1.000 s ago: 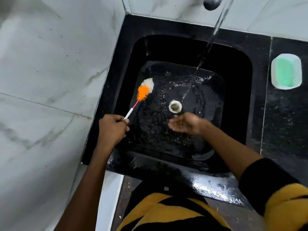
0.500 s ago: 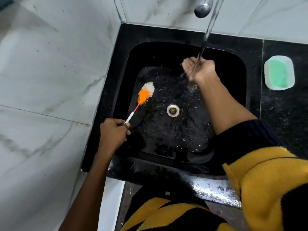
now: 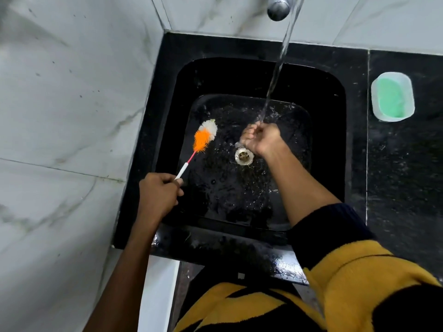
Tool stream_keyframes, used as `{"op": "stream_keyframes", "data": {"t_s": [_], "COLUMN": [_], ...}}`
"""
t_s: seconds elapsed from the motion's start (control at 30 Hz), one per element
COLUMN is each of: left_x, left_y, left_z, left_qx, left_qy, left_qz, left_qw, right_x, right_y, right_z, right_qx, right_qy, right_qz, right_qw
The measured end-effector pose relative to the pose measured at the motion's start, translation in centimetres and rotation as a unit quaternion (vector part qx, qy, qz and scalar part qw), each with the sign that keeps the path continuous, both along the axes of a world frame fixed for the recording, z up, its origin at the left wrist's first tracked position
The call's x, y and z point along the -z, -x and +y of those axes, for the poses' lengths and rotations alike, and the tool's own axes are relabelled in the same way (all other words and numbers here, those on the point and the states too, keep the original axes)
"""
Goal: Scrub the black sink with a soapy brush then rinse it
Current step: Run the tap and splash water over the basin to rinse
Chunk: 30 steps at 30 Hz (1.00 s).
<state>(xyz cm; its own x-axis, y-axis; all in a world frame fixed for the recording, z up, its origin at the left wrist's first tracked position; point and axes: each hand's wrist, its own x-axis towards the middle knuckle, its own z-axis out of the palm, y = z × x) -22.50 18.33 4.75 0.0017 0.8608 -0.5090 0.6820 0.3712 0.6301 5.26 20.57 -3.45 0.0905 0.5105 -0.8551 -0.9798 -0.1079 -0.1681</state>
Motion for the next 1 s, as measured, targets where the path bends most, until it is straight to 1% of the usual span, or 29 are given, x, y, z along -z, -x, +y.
{"op": "stream_keyframes", "data": {"t_s": [0.07,0.13,0.27,0.33,0.37,0.4,0.43,0.5,0.57,0.63,0.67,0.77,0.9,1.0], "left_x": [0.0,-0.1,-0.1,0.0,0.0,0.1,0.3,0.4,0.4,0.3,0.2,0.3,0.2,0.3], "left_y": [0.1,0.1,-0.1,-0.2,-0.2,-0.2,-0.3,-0.4,-0.6,-0.6,-0.6,-0.3,0.0,0.0], "left_z": [-0.1,-0.2,-0.4,-0.5,-0.6,-0.6,-0.6,-0.7,-0.7,-0.7,-0.7,-0.7,-0.7,-0.7], "left_qx": [-0.001,-0.001,0.002,0.006,0.008,0.007,0.004,0.002,0.004,0.008,0.01,0.013,0.005,0.002], "left_qy": [0.0,0.002,0.002,0.004,0.006,0.01,0.015,0.018,0.017,0.013,0.012,0.01,0.009,0.011], "left_qz": [-0.002,-0.005,-0.007,-0.008,-0.012,-0.017,-0.022,-0.026,-0.025,-0.021,-0.018,-0.006,-0.003,-0.002], "left_qw": [1.0,1.0,1.0,1.0,1.0,1.0,1.0,1.0,1.0,1.0,1.0,1.0,1.0,1.0], "right_x": [-0.3,-0.8,-1.1,-0.1,0.8,1.6,2.5,3.8,4.3,4.1,4.0,3.3,1.2,-0.1], "right_y": [-1.0,-2.7,-6.6,-7.7,-7.8,-7.7,-7.4,-6.1,-4.0,-1.8,-0.9,0.9,0.8,-0.9], "right_z": [-0.5,-1.0,-2.4,-3.2,-3.7,-4.3,-4.8,-5.7,-5.9,-5.5,-5.2,-3.6,-0.3,2.3], "right_qx": [-0.017,-0.01,0.111,0.166,0.177,0.167,0.137,0.037,-0.058,-0.12,-0.126,-0.092,-0.059,-0.064], "right_qy": [-0.039,-0.059,-0.069,-0.032,0.001,0.034,0.079,0.147,0.159,0.132,0.112,0.062,0.016,-0.007], "right_qz": [0.009,0.0,-0.04,-0.089,-0.12,-0.149,-0.18,-0.214,-0.201,-0.159,-0.134,-0.077,-0.059,-0.052], "right_qw": [0.999,0.998,0.991,0.982,0.977,0.974,0.971,0.965,0.965,0.971,0.977,0.991,0.996,0.997]}}
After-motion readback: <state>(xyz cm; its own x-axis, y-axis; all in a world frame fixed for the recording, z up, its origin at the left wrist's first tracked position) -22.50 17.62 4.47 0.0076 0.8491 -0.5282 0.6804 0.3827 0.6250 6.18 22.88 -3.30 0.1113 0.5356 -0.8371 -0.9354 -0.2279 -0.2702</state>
